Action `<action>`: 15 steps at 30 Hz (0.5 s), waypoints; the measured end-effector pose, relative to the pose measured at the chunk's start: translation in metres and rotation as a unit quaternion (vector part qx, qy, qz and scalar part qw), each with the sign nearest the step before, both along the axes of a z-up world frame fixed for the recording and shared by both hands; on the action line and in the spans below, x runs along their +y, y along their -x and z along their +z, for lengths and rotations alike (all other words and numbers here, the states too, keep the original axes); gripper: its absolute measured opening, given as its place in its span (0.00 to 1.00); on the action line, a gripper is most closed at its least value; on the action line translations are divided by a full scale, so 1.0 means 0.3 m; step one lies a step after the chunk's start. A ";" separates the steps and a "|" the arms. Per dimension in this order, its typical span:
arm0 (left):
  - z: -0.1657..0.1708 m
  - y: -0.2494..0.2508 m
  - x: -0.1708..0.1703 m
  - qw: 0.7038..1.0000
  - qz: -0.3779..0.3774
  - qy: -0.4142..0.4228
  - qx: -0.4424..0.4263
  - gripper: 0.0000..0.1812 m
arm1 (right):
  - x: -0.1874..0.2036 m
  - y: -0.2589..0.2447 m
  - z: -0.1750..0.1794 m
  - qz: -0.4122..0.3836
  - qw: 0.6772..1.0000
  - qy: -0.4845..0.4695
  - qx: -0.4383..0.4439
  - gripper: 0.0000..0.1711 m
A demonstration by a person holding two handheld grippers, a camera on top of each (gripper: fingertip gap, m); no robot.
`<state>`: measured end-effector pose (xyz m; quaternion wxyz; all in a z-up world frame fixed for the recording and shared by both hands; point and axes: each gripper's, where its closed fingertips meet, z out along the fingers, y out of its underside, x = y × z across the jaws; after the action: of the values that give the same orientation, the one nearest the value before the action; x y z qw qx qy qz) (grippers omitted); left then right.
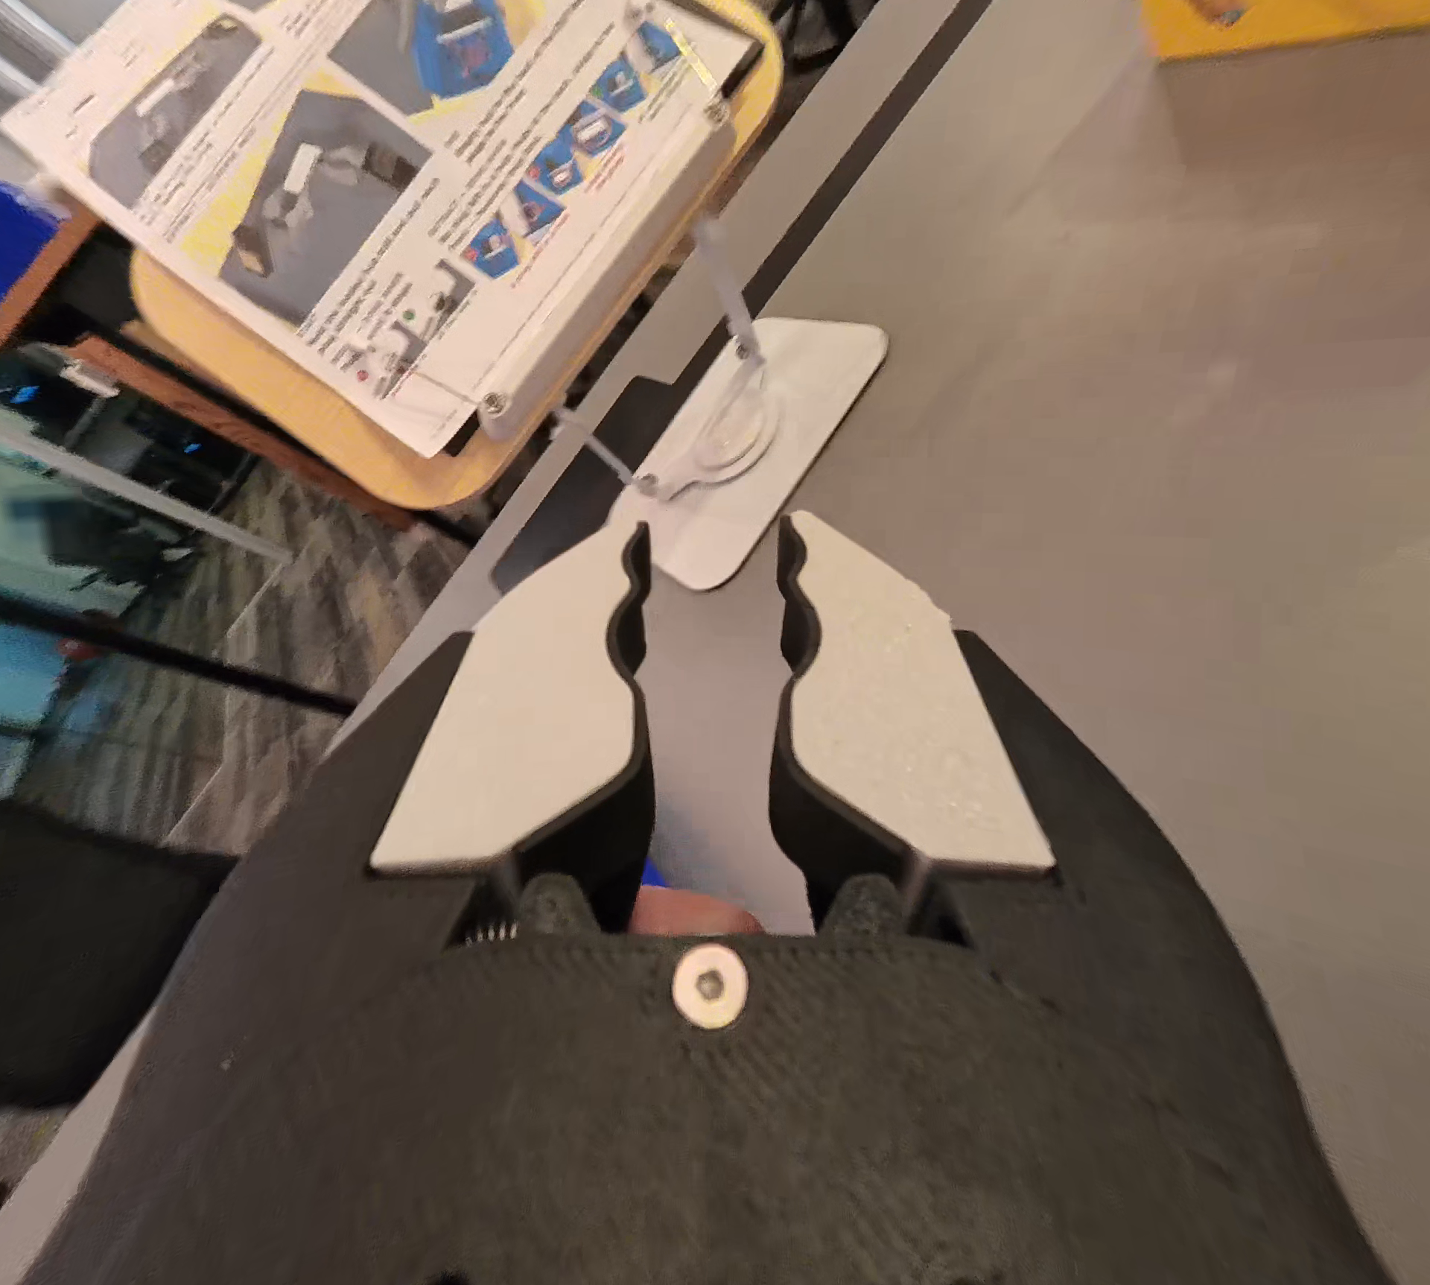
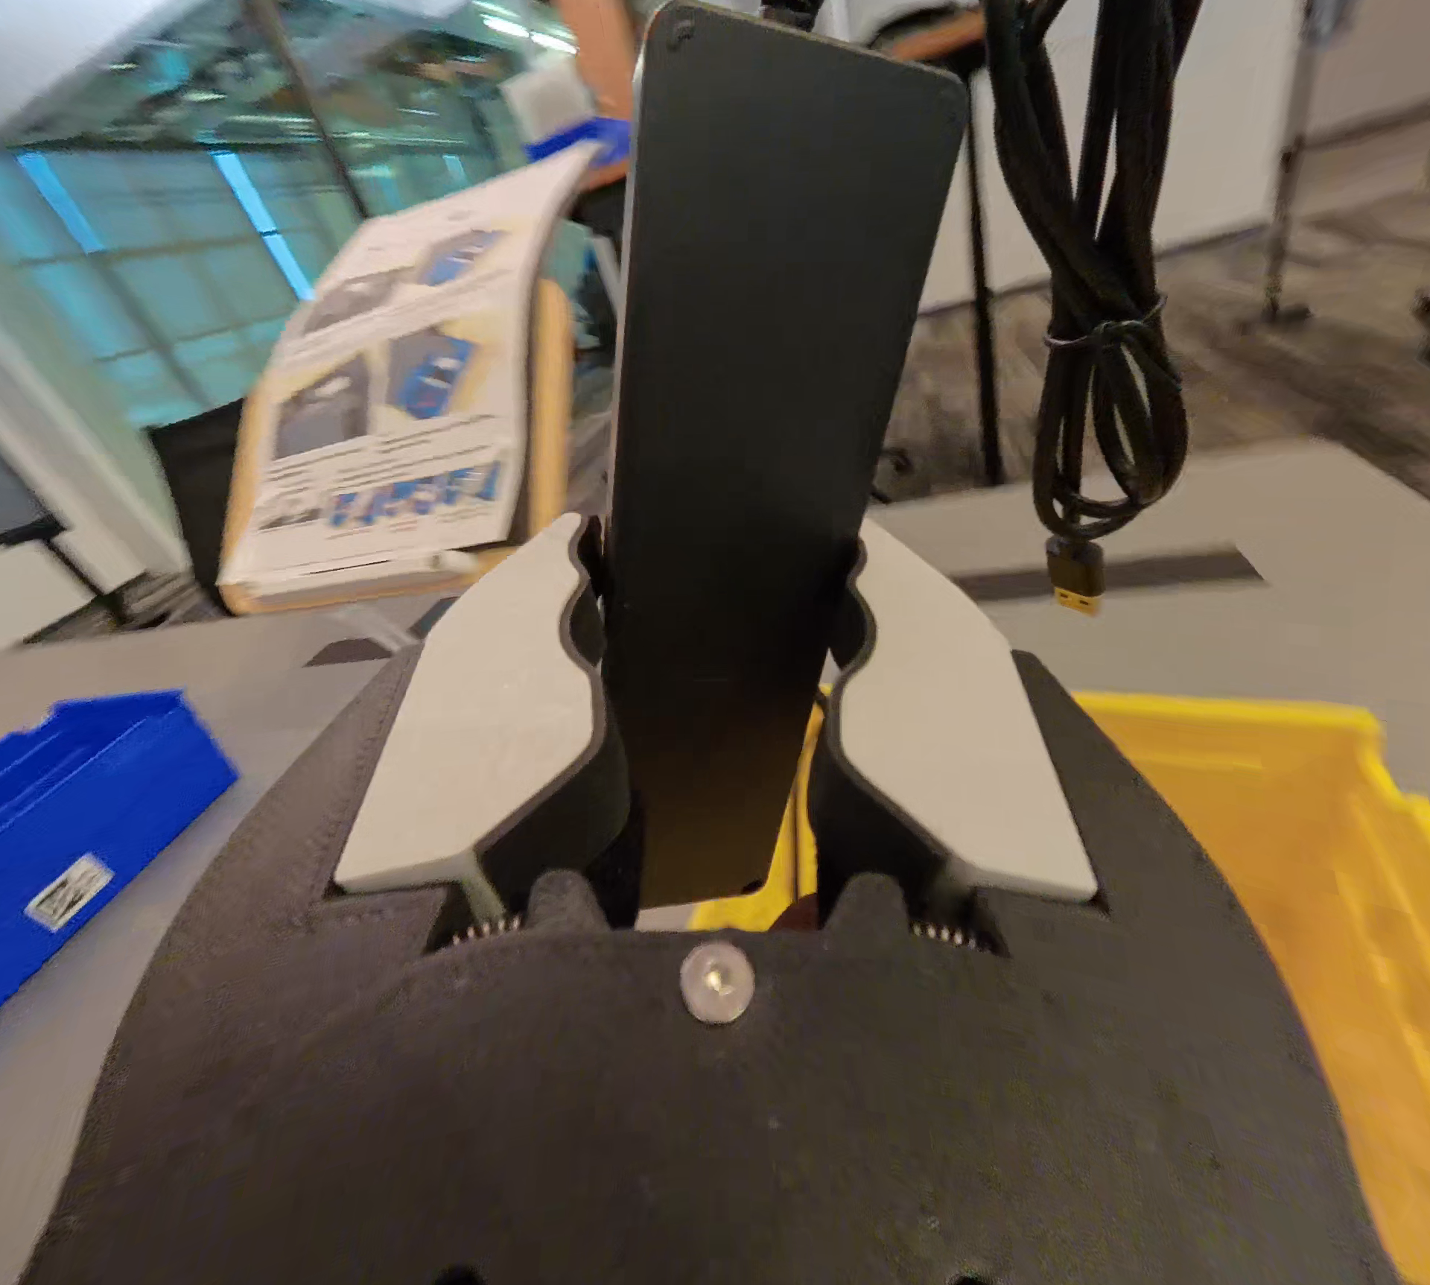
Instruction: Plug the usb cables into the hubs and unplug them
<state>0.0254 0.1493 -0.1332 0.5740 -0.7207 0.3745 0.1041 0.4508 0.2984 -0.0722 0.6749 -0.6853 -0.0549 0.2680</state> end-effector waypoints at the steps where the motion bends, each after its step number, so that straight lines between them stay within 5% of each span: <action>1: -0.008 0.012 0.012 1.000 0.019 -0.008 0.012 0.17 | 0.029 -0.046 -0.048 -0.021 0.999 0.028 0.012 0.34; 8: -0.091 0.036 0.054 0.997 0.070 0.014 0.028 0.19 | 0.132 -0.212 -0.306 -0.104 0.979 0.159 0.068 0.34; 13: -0.135 0.054 0.062 0.995 0.084 0.038 0.026 0.20 | 0.152 -0.202 -0.418 -0.112 0.968 0.223 0.018 0.35; 15: -0.149 0.064 0.065 0.995 0.088 0.045 0.023 0.20 | 0.157 -0.204 -0.457 -0.126 0.961 0.244 -0.027 0.43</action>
<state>0.0061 0.1687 -0.1778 0.5211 -0.7733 0.3268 0.1537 0.5119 0.3453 -0.2093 0.5139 -0.8374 0.0806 0.1679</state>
